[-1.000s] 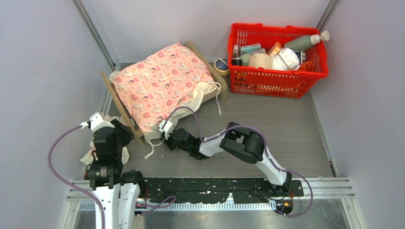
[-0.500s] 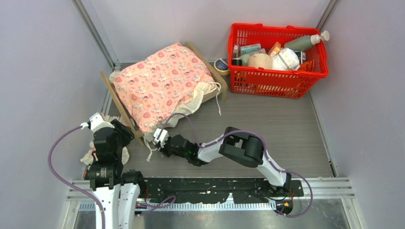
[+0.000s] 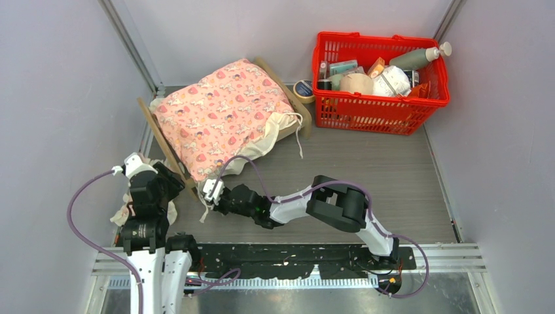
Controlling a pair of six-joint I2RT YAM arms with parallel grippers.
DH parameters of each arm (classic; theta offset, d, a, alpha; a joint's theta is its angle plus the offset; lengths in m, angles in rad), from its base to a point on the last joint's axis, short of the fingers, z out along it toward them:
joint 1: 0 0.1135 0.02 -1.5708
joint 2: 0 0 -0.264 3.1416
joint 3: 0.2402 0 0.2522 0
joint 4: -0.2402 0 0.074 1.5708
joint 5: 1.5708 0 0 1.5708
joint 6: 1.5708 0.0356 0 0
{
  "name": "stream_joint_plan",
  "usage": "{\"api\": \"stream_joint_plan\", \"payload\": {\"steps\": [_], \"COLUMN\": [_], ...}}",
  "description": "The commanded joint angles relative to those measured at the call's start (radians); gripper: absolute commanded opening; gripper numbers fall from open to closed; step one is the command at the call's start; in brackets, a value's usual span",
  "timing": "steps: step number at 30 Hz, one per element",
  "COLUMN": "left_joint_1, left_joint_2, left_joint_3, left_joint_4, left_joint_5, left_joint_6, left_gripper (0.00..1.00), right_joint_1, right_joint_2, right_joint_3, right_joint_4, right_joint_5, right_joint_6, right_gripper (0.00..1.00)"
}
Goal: Set up the pet bed
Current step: Tie the ropes to the bed frame.
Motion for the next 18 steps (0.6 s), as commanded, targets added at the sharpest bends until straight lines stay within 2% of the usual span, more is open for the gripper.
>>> {"api": "stream_joint_plan", "payload": {"steps": [1, 3, 4, 6, 7, 10, 13, 16, 18], "left_joint_1": [0.009, 0.01, 0.009, 0.009, 0.009, 0.009, 0.009, 0.009, 0.008], "left_joint_2": [0.006, 0.004, 0.003, 0.002, 0.001, -0.004, -0.014, -0.035, -0.045], "left_joint_3": [-0.003, -0.003, -0.001, 0.006, 0.007, 0.008, 0.012, 0.007, 0.005], "left_joint_4": [0.016, 0.016, 0.013, 0.011, 0.012, 0.012, 0.009, 0.015, 0.027], "left_joint_5": [0.008, 0.002, -0.001, -0.006, -0.006, -0.007, -0.014, -0.042, -0.072], "left_joint_6": [-0.018, -0.017, -0.016, -0.015, -0.015, -0.015, -0.019, -0.029, -0.046], "left_gripper": [0.5, 0.5, 0.5, 0.5, 0.5, 0.5, 0.5, 0.51, 0.51], "right_joint_1": [-0.006, -0.006, -0.005, -0.01, -0.015, -0.013, 0.001, 0.007, 0.005], "right_joint_2": [-0.023, -0.04, -0.053, -0.063, -0.066, -0.09, -0.112, -0.12, -0.114], "right_joint_3": [0.066, 0.053, 0.054, 0.087, 0.11, 0.104, 0.091, 0.144, 0.209], "right_joint_4": [0.014, -0.005, -0.031, -0.167, -0.257, -0.346, -0.432, -0.591, -0.733], "right_joint_5": [-0.031, -0.032, 0.026, 0.168, 0.212, 0.38, 0.469, 0.504, 0.464], "right_joint_6": [-0.07, -0.045, -0.015, 0.117, 0.236, 0.442, 0.622, 0.794, 0.884], "right_gripper": [0.05, 0.05, 0.05, 0.07, 0.09, 0.17, 0.2, 0.23, 0.23]}}
